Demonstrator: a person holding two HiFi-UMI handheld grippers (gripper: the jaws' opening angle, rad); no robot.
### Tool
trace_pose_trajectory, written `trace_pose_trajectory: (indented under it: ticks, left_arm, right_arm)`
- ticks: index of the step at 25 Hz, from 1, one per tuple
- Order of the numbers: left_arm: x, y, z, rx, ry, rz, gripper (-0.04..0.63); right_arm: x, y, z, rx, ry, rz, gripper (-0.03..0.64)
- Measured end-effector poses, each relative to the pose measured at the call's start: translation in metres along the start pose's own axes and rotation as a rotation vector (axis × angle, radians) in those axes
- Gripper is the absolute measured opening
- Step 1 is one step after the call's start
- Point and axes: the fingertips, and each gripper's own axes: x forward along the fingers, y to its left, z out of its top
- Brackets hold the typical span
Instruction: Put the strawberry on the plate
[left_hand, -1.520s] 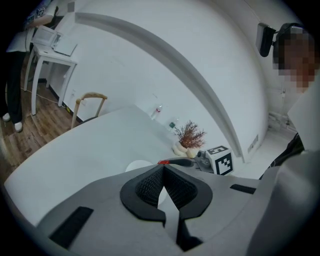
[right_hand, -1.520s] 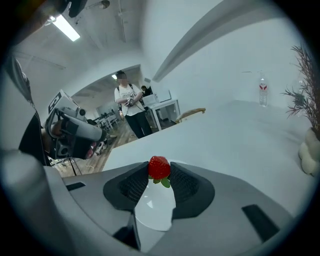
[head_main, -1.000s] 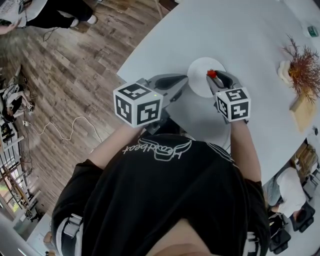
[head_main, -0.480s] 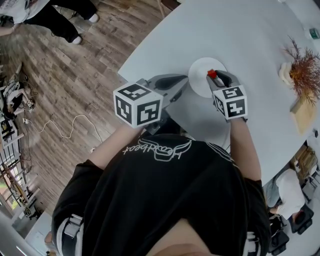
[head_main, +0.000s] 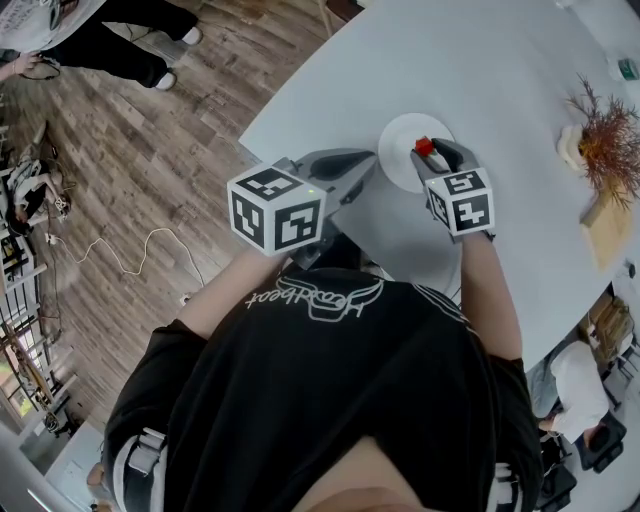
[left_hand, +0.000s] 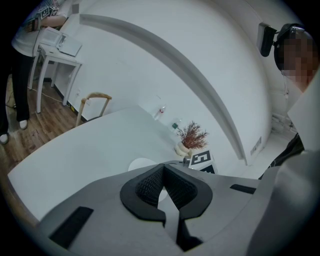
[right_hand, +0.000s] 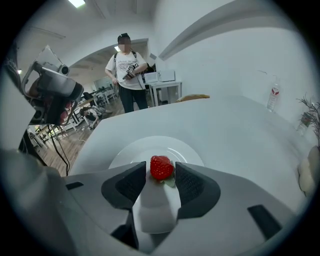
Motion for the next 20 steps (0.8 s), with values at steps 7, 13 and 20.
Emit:
trace_pose_trajectory:
  ticks: [7, 13, 20]
  left_arm:
    - [-0.006, -0.009, -0.003, 0.014, -0.006, 0.001, 0.006]
    - [-0.011, -0.026, -0.002, 0.037, -0.028, 0.0, 0.006]
    - [-0.024, -0.058, -0.004, 0.073, -0.076, 0.005, 0.006]
  right_arm:
    - [-0.017, 0.0, 0.008, 0.008, -0.053, -0.023, 0.17]
    - [-0.06, 0.002, 0.025, 0.034, -0.162, -0.048, 0.17]
    - [-0.133, 0.022, 0.042, 0.067, -0.336, -0.036, 0.13]
